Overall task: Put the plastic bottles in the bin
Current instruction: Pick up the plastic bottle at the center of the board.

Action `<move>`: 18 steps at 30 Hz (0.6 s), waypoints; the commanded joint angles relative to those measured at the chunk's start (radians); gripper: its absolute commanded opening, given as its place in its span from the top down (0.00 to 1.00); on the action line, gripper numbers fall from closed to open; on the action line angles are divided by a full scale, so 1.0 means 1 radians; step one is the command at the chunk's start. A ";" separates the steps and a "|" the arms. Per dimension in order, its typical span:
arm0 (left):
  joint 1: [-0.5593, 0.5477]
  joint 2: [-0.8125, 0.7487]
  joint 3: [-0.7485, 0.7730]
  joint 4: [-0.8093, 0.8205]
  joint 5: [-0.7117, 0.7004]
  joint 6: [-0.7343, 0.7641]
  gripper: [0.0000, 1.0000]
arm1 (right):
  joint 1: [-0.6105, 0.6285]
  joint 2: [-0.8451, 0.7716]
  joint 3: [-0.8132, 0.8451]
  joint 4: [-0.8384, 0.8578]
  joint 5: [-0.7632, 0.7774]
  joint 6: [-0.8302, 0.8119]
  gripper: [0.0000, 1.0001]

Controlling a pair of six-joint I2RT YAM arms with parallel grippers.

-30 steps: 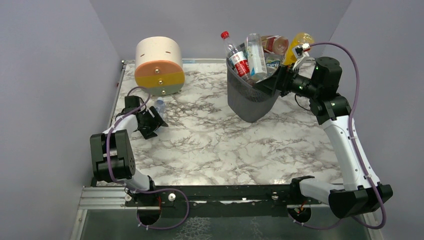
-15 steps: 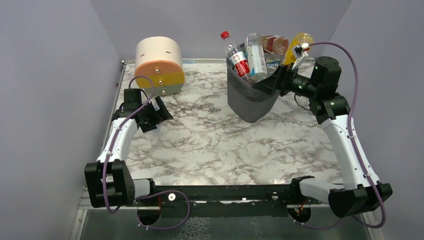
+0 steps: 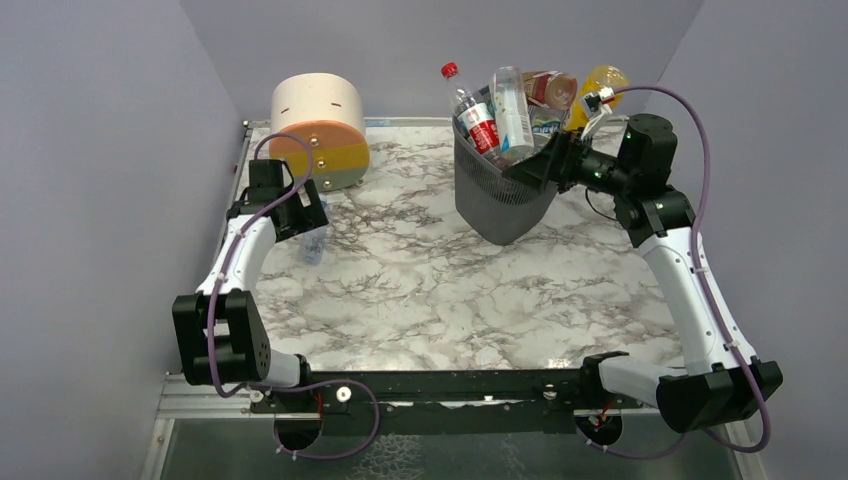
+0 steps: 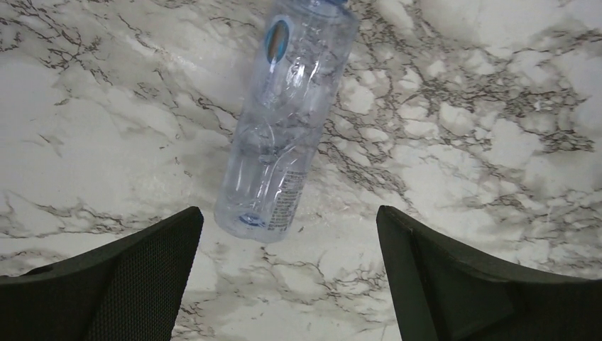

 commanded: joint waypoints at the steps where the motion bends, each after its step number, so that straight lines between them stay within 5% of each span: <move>1: 0.001 0.054 -0.037 0.067 -0.064 0.033 0.01 | 0.004 0.007 -0.015 0.035 -0.028 0.007 0.02; 13: 0.000 0.165 -0.086 0.086 -0.034 0.031 0.02 | 0.004 0.021 -0.026 0.055 -0.028 0.010 0.02; 15: 0.000 0.170 -0.095 0.084 -0.029 0.032 0.07 | 0.004 0.024 -0.027 0.055 -0.028 0.010 0.02; 18: -0.001 0.184 -0.106 0.087 -0.005 0.020 0.28 | 0.005 0.027 -0.030 0.057 -0.028 0.010 0.02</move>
